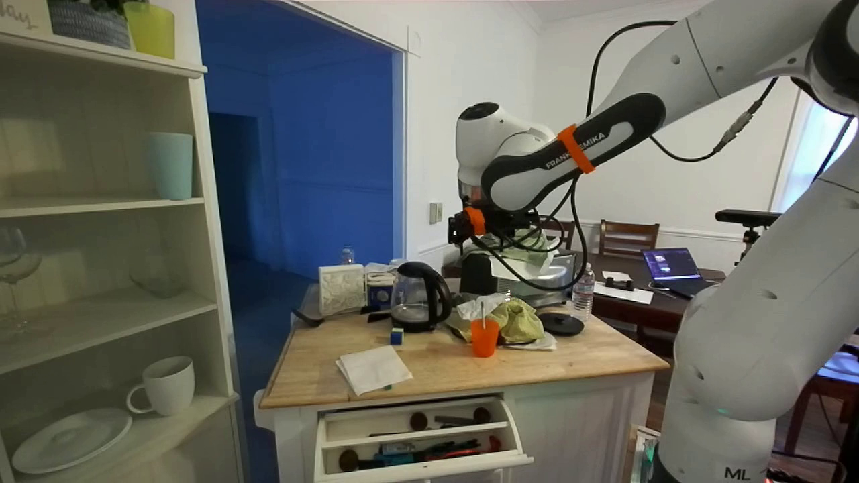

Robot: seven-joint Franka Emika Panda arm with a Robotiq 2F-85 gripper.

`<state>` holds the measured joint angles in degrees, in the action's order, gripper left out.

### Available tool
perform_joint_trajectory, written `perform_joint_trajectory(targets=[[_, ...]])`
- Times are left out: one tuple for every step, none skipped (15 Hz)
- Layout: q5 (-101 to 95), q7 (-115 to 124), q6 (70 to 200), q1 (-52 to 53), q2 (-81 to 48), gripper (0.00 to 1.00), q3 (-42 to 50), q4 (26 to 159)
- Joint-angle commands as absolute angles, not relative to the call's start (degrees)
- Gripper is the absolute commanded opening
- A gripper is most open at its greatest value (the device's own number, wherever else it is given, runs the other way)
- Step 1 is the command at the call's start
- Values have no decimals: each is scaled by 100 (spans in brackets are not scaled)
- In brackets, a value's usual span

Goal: Put the spoon in the orange cup

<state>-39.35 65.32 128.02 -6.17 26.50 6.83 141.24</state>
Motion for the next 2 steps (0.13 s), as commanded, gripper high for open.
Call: perform_joint_trajectory(targets=[[-3813, 6454, 12856, -888, 2583, 100, 429, 14126], [-3821, 6477, 12854, -886, 2520, 100, 412, 14124]])
